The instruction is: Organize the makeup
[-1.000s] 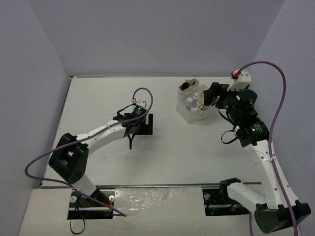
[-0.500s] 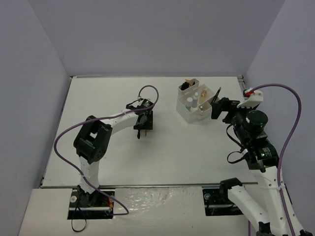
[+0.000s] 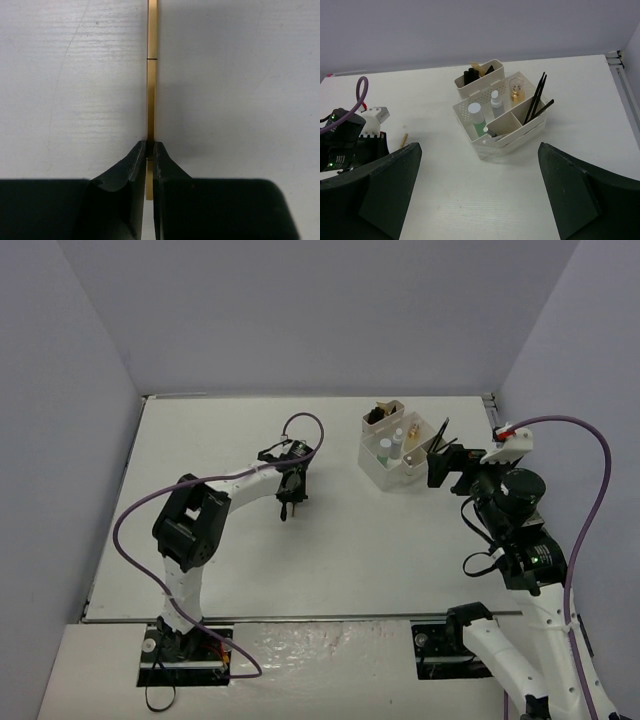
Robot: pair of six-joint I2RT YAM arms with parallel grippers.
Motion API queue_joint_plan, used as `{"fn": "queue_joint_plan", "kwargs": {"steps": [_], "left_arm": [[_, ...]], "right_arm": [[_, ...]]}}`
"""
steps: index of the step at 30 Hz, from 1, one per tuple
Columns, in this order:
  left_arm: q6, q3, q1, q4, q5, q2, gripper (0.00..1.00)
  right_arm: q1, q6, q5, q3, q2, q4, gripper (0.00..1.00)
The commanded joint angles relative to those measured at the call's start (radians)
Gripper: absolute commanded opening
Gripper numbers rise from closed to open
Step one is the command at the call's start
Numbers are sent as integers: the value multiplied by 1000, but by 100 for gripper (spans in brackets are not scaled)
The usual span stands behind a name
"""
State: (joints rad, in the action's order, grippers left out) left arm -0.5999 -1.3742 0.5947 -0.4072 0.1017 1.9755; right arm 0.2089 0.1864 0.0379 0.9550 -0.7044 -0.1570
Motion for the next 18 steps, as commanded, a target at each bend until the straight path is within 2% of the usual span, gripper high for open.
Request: {"fn": "queue_joint_plan", "kwargs": {"steps": [1,3,9,18], "left_arm": [[92,81,28,74,19,-159,0],[132,134,49,140,29,-223,0],[387,248,175,319,5,-475,0],[626,283,333,475,-75,-664,0]], "right_arm": [[-5,6,174,37,-57,47,100],[-3,9,260,53,-81,40,100],[-3,55,521,118,-187,9,99],[2,77,768,154,-287,1,95]]}}
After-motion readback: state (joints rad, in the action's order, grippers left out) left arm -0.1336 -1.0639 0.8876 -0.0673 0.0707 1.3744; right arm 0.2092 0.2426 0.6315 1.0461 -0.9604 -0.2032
